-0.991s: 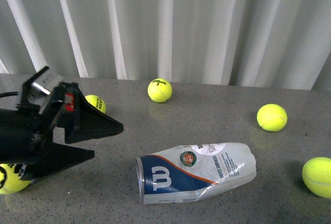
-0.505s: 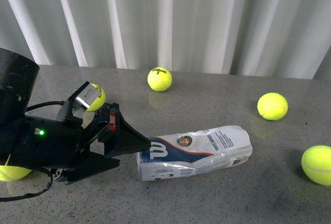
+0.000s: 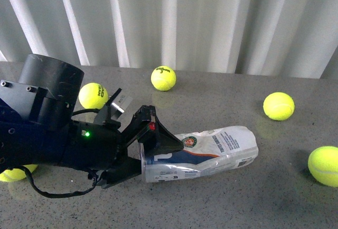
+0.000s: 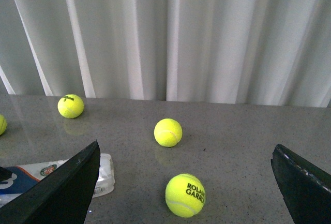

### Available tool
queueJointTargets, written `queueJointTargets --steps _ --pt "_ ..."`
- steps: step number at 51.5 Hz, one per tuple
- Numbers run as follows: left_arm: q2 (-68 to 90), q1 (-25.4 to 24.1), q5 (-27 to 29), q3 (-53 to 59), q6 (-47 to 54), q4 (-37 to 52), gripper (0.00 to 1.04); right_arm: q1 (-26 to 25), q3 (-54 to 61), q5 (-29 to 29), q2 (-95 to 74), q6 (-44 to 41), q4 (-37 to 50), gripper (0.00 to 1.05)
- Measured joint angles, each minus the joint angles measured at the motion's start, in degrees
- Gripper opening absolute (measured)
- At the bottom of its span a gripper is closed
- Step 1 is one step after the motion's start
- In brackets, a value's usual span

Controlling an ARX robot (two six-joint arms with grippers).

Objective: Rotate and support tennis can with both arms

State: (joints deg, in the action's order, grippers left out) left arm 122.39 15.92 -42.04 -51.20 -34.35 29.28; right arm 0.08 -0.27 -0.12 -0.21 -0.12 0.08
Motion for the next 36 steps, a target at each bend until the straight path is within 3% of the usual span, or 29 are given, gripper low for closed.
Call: queueJointTargets --steps 26,29,36 --pt "-0.4 0.7 1.4 2.7 -9.8 6.2 0.09 0.0 0.0 0.0 0.0 0.0 0.0 0.98" --pt "-2.5 0.4 0.6 3.1 -10.1 4.9 0.03 0.0 0.0 0.0 0.0 0.0 0.0 0.98" --pt "-8.8 -0.5 0.6 3.2 -8.5 -2.0 0.04 0.0 0.0 0.0 0.0 0.0 0.0 0.98"
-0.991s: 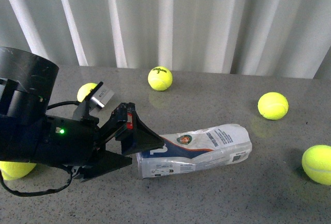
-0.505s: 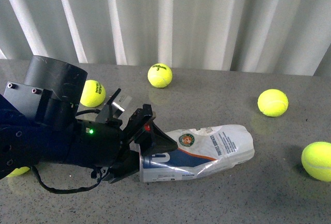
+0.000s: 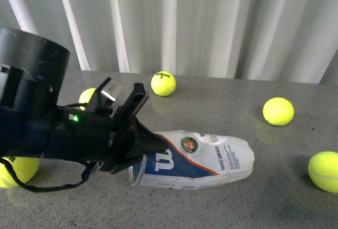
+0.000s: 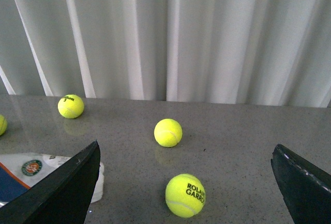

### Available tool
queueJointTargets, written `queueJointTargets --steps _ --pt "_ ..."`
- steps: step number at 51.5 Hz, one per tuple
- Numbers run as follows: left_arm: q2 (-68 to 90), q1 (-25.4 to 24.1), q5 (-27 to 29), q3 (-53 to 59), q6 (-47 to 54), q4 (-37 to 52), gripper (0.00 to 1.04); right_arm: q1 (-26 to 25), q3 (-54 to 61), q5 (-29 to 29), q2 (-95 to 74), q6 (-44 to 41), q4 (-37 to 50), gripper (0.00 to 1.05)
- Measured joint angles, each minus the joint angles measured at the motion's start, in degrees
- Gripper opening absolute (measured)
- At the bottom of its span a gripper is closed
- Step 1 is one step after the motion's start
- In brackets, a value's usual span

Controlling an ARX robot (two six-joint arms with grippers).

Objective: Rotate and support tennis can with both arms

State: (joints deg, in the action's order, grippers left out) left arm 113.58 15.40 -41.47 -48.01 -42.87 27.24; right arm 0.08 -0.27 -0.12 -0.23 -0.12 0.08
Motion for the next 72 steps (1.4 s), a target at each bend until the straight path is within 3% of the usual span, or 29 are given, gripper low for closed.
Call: queueJointTargets --steps 6,14,24,34,40,53,72 --pt "-5.4 -1.3 0.8 -1.4 3.9 -10.3 0.04 0.0 0.0 0.0 0.0 0.0 0.0 0.98" --pt "-12.5 -1.5 6.0 -12.5 18.1 -35.0 0.04 0.0 0.0 0.0 0.0 0.0 0.0 0.98" --pt "-9.7 2.1 21.3 -42.3 43.1 -71.2 0.04 0.0 0.0 0.0 0.0 0.0 0.0 0.98" --pt "1.0 8.0 38.6 -69.7 62.4 -95.6 0.04 0.0 0.0 0.0 0.0 0.0 0.0 0.98" --pt "5.7 11.8 47.7 -76.1 69.6 -97.6 0.04 0.0 0.0 0.0 0.0 0.0 0.0 0.98" --pt "8.6 16.6 52.1 -66.5 73.1 -91.3 0.04 0.0 0.0 0.0 0.0 0.0 0.0 0.98" --pt "10.2 16.6 46.6 -63.9 69.7 -90.8 0.04 0.0 0.0 0.0 0.0 0.0 0.0 0.98"
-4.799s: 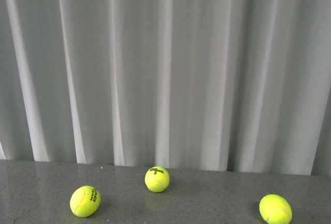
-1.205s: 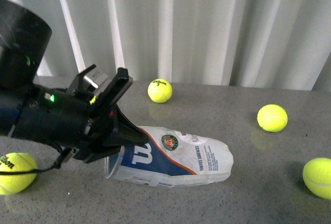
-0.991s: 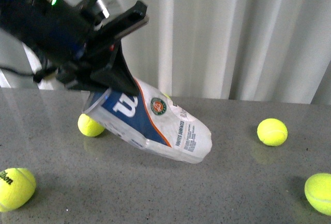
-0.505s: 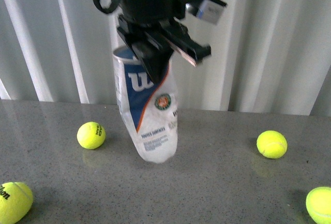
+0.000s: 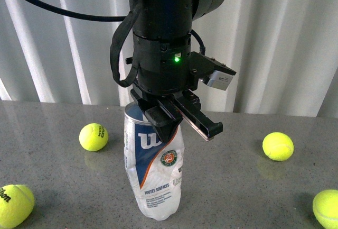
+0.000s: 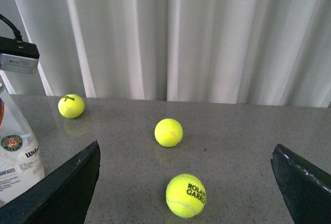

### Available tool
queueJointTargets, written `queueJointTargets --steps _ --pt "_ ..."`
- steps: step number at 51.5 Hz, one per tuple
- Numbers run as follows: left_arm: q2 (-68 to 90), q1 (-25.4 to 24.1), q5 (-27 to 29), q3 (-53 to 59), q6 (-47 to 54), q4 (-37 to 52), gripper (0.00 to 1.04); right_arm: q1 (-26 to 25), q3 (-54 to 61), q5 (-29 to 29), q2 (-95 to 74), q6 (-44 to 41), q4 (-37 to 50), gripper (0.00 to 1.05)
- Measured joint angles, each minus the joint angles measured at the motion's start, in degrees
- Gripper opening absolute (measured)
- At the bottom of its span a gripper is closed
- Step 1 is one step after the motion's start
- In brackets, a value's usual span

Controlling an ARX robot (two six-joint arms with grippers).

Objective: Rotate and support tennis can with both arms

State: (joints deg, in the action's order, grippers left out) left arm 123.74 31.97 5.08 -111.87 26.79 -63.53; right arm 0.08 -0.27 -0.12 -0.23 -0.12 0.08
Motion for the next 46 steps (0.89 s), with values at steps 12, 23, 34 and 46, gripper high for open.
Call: queueJointTargets --steps 12,23,34,46 --pt "0.3 0.0 -6.9 -3.7 -3.4 -1.1 0.37 0.0 0.0 0.0 0.0 0.0 0.0 0.98" --pt "-1.1 -1.5 -12.2 -9.2 -9.9 -2.4 0.74 0.0 0.0 0.0 0.0 0.0 0.0 0.98" --pt "-11.9 -4.5 -16.8 0.3 -26.4 12.5 0.98 0.0 0.0 0.0 0.0 0.0 0.0 0.98" --pt "-21.2 -5.9 -12.3 10.1 -44.2 24.0 0.98 0.0 0.0 0.0 0.0 0.0 0.0 0.98"
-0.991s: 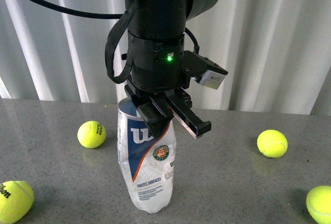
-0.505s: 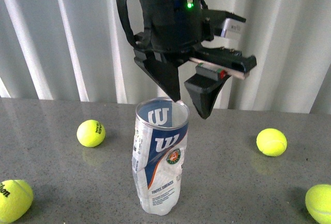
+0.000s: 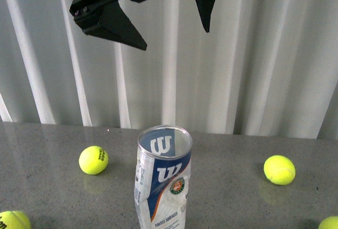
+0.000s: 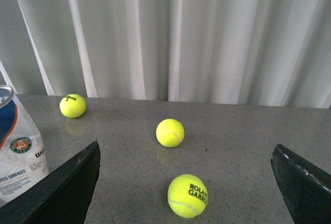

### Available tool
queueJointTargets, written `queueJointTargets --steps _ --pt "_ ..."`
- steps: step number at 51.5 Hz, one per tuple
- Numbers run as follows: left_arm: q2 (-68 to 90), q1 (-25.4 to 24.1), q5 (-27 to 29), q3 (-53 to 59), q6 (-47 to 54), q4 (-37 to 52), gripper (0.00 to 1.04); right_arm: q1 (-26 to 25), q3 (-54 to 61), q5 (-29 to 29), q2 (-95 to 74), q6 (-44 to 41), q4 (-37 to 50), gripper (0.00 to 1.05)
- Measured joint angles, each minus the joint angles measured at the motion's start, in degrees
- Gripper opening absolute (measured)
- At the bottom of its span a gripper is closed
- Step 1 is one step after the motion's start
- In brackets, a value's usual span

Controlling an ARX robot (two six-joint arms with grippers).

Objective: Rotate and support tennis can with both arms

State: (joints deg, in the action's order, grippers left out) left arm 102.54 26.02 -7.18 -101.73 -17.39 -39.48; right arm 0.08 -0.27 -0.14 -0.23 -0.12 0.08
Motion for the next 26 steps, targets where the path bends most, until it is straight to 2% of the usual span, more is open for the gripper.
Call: queueJointTargets --steps 5,6,8,10,12,15,19,22,26 --pt "0.2 0.1 1.2 1.0 -1.4 0.7 0.98 0.0 0.0 0.0 0.0 0.0 0.0 0.98" --pt "-0.5 0.4 4.7 3.4 -0.4 4.9 0.95 0.0 0.0 0.0 0.0 0.0 0.0 0.98" --pt "-4.4 0.4 18.7 14.8 5.0 23.7 0.84 0.0 0.0 0.0 0.0 0.0 0.0 0.98" --pt "-7.7 0.1 25.0 23.2 8.8 36.0 0.77 0.0 0.0 0.0 0.0 0.0 0.0 0.98" --pt "-11.2 -0.6 28.1 31.4 11.7 48.2 0.7 0.0 0.0 0.0 0.0 0.0 0.0 0.98" --pt "-15.7 -2.2 28.3 40.0 13.5 59.8 0.61 0.0 0.0 0.1 0.0 0.0 0.0 0.98" --pt "-21.6 -4.8 27.4 49.8 15.1 70.0 0.49 0.0 0.0 0.1 0.0 0.0 0.0 0.98" --pt "-26.8 -7.7 25.7 58.7 15.9 75.5 0.34 0.0 0.0 0.0 0.0 0.0 0.0 0.98" --pt "-30.2 -10.2 23.5 66.9 16.3 78.0 0.18 0.0 0.0 0.0 0.0 0.0 0.0 0.98"
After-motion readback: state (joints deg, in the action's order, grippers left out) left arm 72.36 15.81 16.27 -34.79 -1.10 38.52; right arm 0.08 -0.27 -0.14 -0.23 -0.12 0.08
